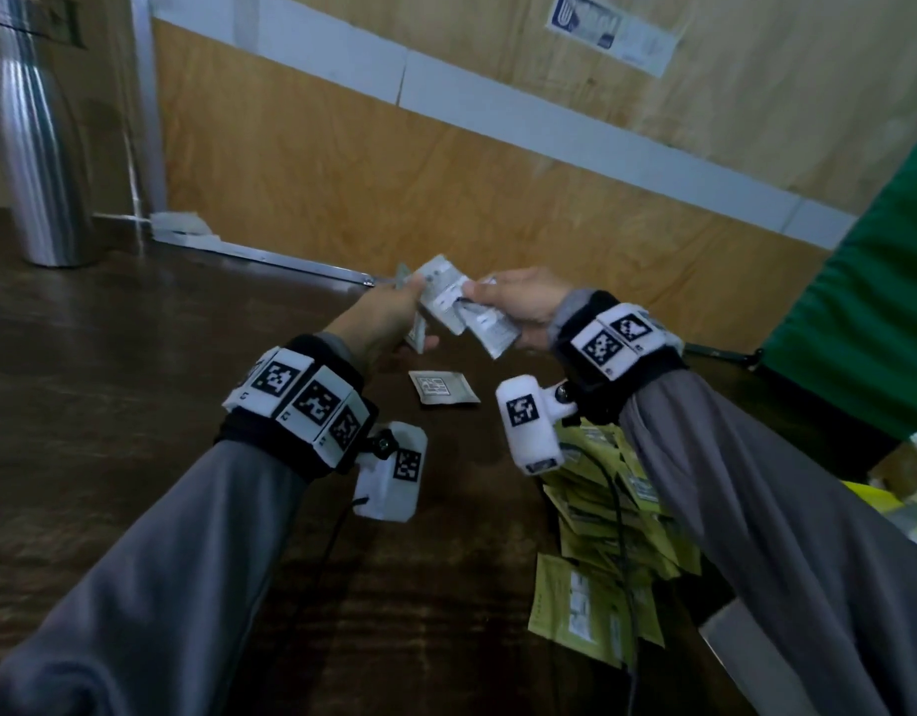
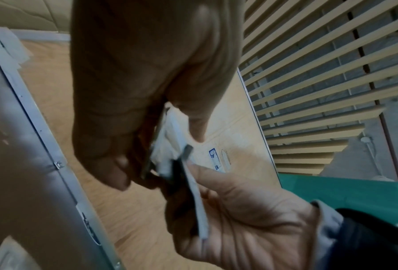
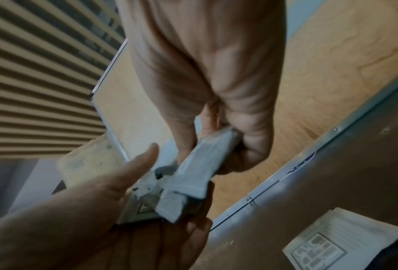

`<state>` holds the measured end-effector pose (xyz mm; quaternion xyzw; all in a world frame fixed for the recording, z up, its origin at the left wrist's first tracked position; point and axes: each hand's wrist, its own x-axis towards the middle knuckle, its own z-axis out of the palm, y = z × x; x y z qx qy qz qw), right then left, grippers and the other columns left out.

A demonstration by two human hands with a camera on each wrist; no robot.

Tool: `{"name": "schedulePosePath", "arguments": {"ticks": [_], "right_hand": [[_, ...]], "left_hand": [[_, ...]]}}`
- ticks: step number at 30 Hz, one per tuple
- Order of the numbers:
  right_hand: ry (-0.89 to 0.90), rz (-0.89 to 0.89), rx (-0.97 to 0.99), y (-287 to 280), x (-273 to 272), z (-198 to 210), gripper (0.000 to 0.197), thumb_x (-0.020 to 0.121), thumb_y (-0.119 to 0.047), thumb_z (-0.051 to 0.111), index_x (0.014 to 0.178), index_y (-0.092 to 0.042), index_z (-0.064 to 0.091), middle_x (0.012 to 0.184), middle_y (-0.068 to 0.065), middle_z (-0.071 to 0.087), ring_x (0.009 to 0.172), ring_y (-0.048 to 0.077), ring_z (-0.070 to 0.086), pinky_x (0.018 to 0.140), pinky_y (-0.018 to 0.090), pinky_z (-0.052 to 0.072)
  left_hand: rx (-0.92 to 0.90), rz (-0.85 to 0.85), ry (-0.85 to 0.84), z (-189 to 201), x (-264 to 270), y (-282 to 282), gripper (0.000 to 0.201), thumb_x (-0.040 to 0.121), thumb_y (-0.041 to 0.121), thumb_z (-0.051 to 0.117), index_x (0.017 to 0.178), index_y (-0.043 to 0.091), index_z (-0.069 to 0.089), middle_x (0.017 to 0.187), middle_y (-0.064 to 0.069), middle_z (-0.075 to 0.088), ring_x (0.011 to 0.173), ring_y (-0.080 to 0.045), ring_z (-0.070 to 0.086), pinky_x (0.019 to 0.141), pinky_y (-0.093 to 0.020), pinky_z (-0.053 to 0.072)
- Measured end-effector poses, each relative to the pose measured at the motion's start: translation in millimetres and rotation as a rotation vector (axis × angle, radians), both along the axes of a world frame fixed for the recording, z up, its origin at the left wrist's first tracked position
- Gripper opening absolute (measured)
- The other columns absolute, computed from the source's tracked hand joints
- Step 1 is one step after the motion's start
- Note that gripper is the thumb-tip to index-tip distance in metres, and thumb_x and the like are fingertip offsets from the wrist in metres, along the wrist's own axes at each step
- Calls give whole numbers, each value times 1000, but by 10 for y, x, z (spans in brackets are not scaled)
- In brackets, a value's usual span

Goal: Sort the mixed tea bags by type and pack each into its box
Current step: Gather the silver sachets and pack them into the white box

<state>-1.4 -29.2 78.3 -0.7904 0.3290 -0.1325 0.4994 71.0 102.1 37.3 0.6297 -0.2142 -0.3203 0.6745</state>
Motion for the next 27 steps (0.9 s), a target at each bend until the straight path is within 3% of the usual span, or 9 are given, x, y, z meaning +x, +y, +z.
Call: {"name": "schedulePosePath", "arguments": {"ticks": [2, 5, 9, 11, 13, 17, 21, 25, 27], "right_hand": [[8, 74, 154, 121, -10, -51, 25, 88, -18, 64, 106, 0, 61, 99, 14, 66, 83, 24, 64, 83, 38, 52], [36, 82, 172, 193, -2, -95, 29, 90, -5, 56, 118, 3, 55, 101, 16, 64, 94, 27, 64, 85, 38, 52], [-78, -26, 121, 185, 32, -63, 19, 88, 8, 54, 105, 3, 61, 106, 19, 67, 96, 27, 67, 82, 36, 56], [-184, -49, 177, 206, 70, -72, 13, 86, 9, 57, 97, 2, 60, 102, 21, 66, 80, 23, 68, 71, 32, 58], [-259, -80, 176, 211, 119, -101, 12, 84, 7, 61, 90, -2, 62, 101, 19, 68, 72, 19, 67, 64, 28, 58], [-465, -160, -142, 189, 172, -126, 13, 79, 1, 69, 87, -9, 68, 80, -1, 65, 68, 7, 60, 57, 15, 52], [-508, -32, -214, 277, 179, -143, 15, 73, 3, 75, 77, -11, 70, 69, -5, 64, 62, 2, 60, 64, 14, 54], [-391, 199, 121, 370, 167, -169, 8, 82, -1, 67, 82, -9, 67, 76, 4, 70, 67, 13, 68, 70, 29, 59], [-430, 160, 312, 341, 185, -153, 6, 89, -1, 57, 93, -3, 62, 85, 12, 69, 72, 19, 68, 71, 33, 59]], "left_hand": [[-22, -33, -11, -15, 14, -21, 40, 96, 43, 49, 109, 7, 58, 85, -6, 61, 70, -18, 59, 58, -28, 48], [-107, 107, 25, -45, 38, -35, 14, 95, 16, 55, 98, 3, 57, 81, -10, 61, 66, -20, 60, 52, -27, 49], [-70, 222, 37, -68, 117, -38, 16, 92, 2, 45, 80, 9, 52, 86, -13, 55, 75, -24, 56, 77, -39, 53], [-96, 228, 48, -72, 109, -29, 27, 95, 3, 42, 71, 17, 44, 76, -3, 50, 65, -15, 52, 66, -27, 54], [-118, 195, 19, -46, 87, -28, 23, 97, 8, 43, 76, 17, 49, 78, -3, 53, 63, -12, 56, 54, -19, 50], [220, 205, -211, -6, 53, 37, 23, 90, 13, 62, 112, 6, 61, 118, -10, 63, 112, -23, 58, 80, -21, 38], [-161, 146, 131, -24, 123, 0, 19, 96, 7, 38, 82, 9, 53, 87, -14, 58, 79, -27, 58, 70, -37, 49], [-246, 74, 301, 42, 99, -17, 33, 101, 31, 35, 101, 3, 53, 83, -13, 60, 72, -25, 59, 69, -37, 50], [-269, 152, 349, 23, 133, 15, 24, 102, 20, 37, 100, 1, 51, 90, -15, 58, 73, -24, 58, 63, -36, 50]]}}
